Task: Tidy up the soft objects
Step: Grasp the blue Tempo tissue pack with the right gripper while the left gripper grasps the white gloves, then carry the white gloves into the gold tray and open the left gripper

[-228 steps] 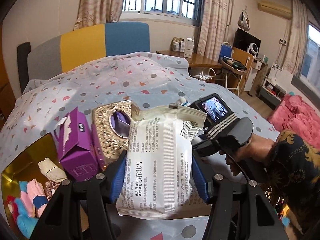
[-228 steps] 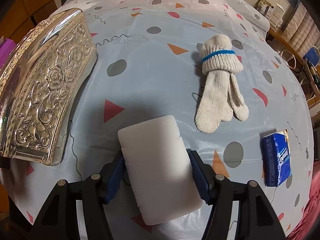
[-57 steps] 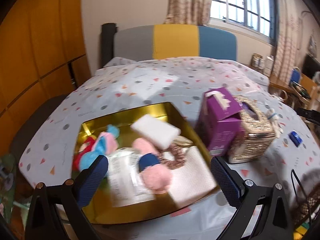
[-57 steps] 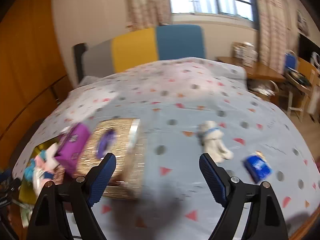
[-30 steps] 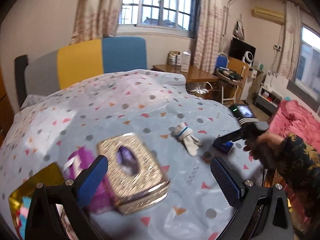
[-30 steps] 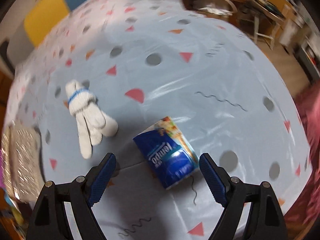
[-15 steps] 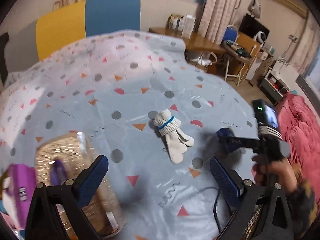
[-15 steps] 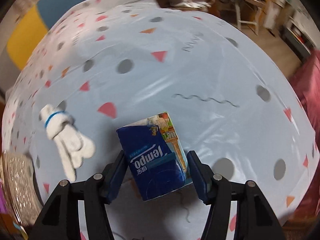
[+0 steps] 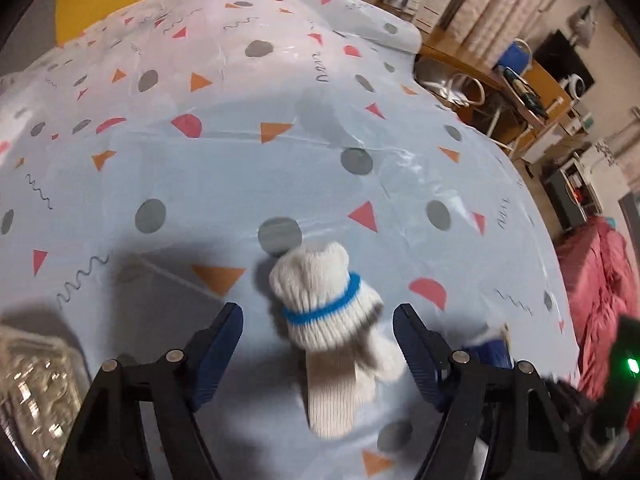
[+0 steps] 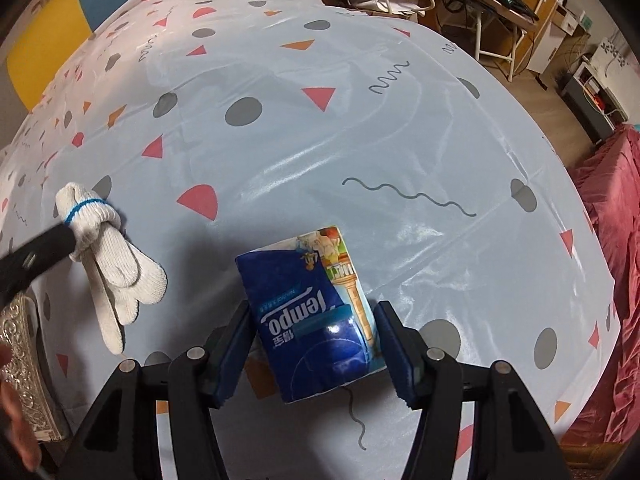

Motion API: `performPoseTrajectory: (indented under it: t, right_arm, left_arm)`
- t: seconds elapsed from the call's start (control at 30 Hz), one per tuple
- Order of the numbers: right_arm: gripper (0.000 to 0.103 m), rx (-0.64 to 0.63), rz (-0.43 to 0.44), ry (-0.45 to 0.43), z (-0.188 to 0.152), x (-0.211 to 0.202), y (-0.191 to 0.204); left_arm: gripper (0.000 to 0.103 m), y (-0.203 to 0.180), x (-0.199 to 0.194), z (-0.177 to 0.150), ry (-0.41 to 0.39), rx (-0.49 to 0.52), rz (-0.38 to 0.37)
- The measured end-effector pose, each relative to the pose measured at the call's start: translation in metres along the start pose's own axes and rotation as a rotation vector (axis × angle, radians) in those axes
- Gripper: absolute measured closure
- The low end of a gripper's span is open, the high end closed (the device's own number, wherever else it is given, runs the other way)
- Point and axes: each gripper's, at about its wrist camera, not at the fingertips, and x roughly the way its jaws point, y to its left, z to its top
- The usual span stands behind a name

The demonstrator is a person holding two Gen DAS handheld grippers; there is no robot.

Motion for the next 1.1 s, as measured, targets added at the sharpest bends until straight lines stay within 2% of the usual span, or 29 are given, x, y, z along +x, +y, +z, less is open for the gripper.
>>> performPoseTrajectory:
  t: [0.07, 0.17, 0.2, 0.23, 0.3, 0.33, 0.53, 0.63, 0.73, 0.87, 0.97, 1.1]
  right_arm:
    - [0.042, -0.007, 0.001, -0.001, 0.000, 0.003, 0.014]
    - [0.043, -0.024, 0.004, 0.007, 0.002, 0.005, 0.017]
    - [0.044, -0.030, 0.001, 0.016, 0.002, 0.003, 0.014]
    - [0.045, -0.036, -0.007, 0.021, 0.002, 0.004, 0.015]
    - [0.045, -0.037, -0.005, 0.017, 0.001, 0.005, 0.016]
    - [0.045, -0.037, -0.004, 0.017, 0.001, 0.005, 0.016]
    - [0.045, -0.067, 0.007, 0.009, 0.000, 0.004, 0.021]
    - [0.045, -0.027, 0.005, 0.002, -0.001, 0.005, 0.020]
    - [0.045, -0.017, 0.011, 0.001, -0.002, 0.005, 0.018]
    - [0.045, -0.019, 0.009, -0.009, -0.002, 0.003, 0.011]
    - [0.045, -0.050, -0.017, -0.030, -0.007, 0.006, 0.019]
    - [0.050, -0.151, -0.058, -0.069, -0.013, 0.002, 0.033]
  left_arm:
    - [0.026, -0.001, 0.010, 0.002, 0.010, -0.001, 0.003]
    - [0.044, 0.000, 0.031, 0.003, 0.056, -0.003, 0.025]
    - [0.049, -0.001, 0.030, 0.003, 0.032, 0.009, 0.031]
    - [0.055, -0.002, 0.027, 0.002, 0.016, 0.021, 0.021]
    - [0.060, 0.001, 0.022, -0.001, 0.022, 0.005, -0.028]
    - [0.060, 0.003, 0.012, -0.005, 0.001, 0.006, -0.047]
    - [0.061, -0.006, -0.046, -0.032, -0.101, 0.171, -0.012]
    - [0.061, -0.004, -0.071, -0.043, -0.128, 0.205, -0.006]
    - [0.061, 0.003, -0.093, -0.045, -0.148, 0.195, 0.004]
    - [0.061, 0.021, -0.135, -0.046, -0.223, 0.177, 0.038]
    - [0.061, 0.044, -0.175, -0.050, -0.308, 0.156, 0.080]
    - [0.061, 0.086, -0.212, -0.055, -0.369, 0.090, 0.146]
